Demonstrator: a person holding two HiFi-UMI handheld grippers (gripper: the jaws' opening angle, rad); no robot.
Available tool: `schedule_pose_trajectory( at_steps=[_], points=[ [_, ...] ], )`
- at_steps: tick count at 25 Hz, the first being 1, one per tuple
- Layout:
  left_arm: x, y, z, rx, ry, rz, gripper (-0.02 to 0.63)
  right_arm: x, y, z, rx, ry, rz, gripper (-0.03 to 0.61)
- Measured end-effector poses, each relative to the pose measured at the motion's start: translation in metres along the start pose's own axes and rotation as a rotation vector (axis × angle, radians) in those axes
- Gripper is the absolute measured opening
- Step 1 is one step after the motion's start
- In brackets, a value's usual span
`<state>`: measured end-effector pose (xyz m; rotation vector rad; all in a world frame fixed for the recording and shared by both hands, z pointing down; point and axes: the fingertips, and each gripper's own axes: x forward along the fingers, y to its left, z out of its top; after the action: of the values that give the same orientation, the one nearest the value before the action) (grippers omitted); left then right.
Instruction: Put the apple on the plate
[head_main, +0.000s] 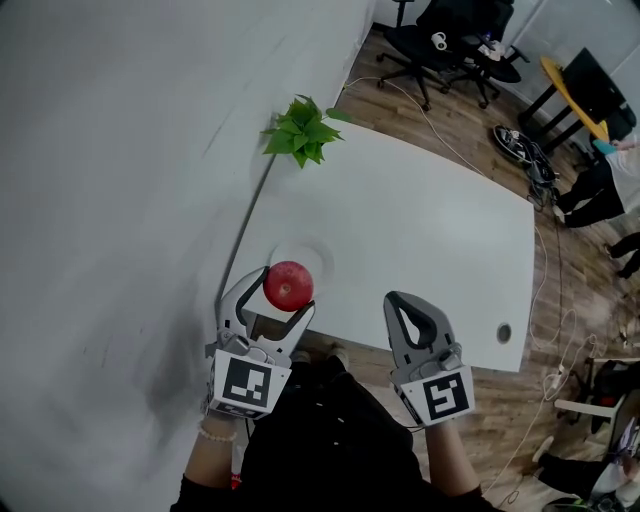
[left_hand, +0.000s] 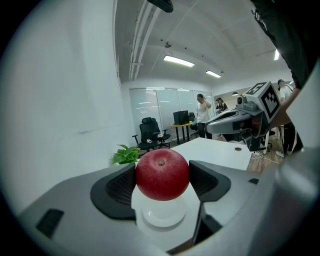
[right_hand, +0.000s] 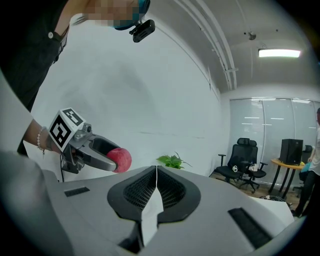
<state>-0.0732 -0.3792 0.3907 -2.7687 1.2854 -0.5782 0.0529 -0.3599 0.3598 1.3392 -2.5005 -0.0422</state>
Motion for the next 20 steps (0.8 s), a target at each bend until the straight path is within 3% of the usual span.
schedule_pose_trajectory(
  at_steps=[5, 20],
  points=[
    [0.016, -0.001, -0.02, 0.022, 0.033, -0.019, 0.347, -0.002, -0.002, -0.007, 0.002, 0.021, 0.001, 0.041],
    [0.066, -0.007, -0.075, -0.029, 0.12, -0.09, 0.347, -0.013, -0.014, -0.028, 0.028, 0.088, -0.051, 0.041]
  ],
)
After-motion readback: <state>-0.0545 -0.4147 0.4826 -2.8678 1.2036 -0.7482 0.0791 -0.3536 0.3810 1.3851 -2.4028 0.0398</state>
